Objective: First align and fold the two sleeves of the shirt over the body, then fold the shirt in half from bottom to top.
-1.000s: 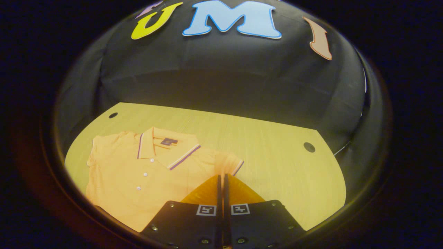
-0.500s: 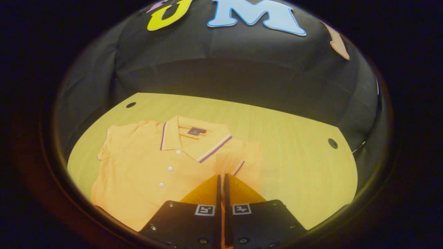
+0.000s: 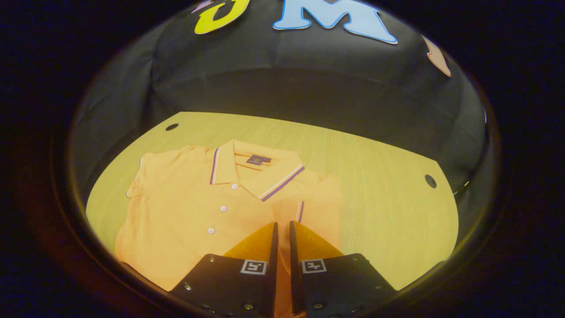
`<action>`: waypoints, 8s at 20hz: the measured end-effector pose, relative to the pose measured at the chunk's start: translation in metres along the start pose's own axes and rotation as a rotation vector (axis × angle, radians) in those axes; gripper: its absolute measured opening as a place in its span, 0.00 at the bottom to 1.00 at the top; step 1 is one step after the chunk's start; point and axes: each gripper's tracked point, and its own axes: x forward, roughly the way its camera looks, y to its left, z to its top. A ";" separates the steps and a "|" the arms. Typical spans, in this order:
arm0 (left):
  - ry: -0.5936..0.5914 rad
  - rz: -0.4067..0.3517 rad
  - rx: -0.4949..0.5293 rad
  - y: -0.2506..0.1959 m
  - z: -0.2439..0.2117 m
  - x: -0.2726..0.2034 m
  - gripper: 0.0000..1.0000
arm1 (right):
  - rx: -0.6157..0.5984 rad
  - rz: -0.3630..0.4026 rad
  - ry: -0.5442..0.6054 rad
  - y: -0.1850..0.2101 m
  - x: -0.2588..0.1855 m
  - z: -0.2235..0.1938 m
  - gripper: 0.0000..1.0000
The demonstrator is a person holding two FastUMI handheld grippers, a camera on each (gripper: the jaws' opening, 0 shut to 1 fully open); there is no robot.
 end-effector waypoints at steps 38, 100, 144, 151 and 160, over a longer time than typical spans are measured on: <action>0.354 -0.109 -0.040 0.080 -0.202 0.244 0.96 | 0.179 -0.197 -0.333 0.061 -0.243 0.055 0.96; 0.481 -0.450 0.242 -0.122 -0.250 0.264 0.23 | 0.314 -0.218 -0.164 0.038 -0.235 -0.032 0.96; 0.776 -0.368 0.116 0.077 -0.298 -0.133 0.94 | 0.183 -0.070 0.192 0.062 -0.272 -0.277 0.96; 0.766 -0.390 0.167 0.071 -0.311 -0.146 0.95 | 0.168 -0.094 0.205 0.066 -0.269 -0.292 0.96; 0.743 -0.386 0.184 0.062 -0.313 -0.145 0.34 | 0.119 -0.023 0.192 0.079 -0.265 -0.291 0.52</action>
